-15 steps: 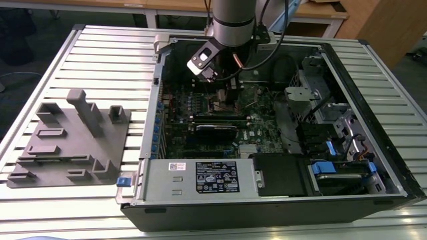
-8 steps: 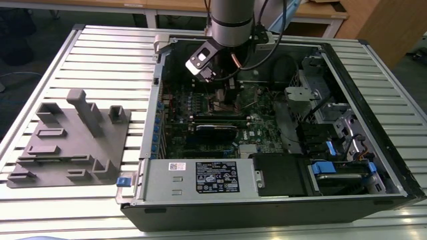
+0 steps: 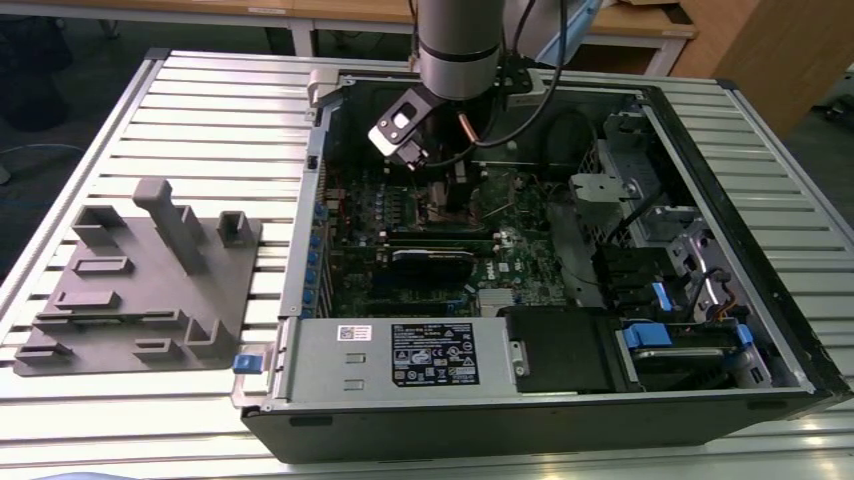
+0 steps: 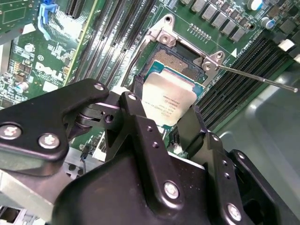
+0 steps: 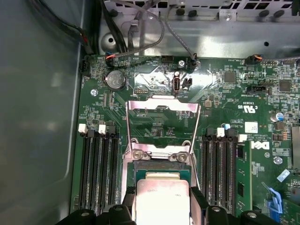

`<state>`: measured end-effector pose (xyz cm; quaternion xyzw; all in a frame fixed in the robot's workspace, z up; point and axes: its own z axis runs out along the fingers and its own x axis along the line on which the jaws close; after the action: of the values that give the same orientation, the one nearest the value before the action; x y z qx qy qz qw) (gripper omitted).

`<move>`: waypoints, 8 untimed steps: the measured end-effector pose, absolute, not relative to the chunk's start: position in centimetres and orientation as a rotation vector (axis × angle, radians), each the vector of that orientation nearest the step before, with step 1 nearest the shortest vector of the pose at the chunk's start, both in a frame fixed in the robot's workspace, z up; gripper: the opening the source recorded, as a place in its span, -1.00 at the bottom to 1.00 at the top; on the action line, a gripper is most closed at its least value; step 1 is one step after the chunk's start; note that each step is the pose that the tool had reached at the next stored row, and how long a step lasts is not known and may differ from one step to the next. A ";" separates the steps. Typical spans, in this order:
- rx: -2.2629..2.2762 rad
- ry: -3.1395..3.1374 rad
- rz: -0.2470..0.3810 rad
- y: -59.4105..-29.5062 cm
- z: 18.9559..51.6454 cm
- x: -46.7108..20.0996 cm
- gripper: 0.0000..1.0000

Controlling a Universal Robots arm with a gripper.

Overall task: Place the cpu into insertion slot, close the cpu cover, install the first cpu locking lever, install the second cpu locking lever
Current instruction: 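Place the cpu into insertion slot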

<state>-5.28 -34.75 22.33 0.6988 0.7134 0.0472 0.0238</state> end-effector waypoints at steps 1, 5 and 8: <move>2.163 2.208 0.146 -34.7 22.2 -5.3 0.08; 2.163 2.208 0.146 -34.6 21.8 -5.3 0.08; 2.163 2.208 0.146 -34.5 21.4 -5.3 0.08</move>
<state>-5.30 -34.48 21.38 0.6989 0.7133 0.0472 0.0237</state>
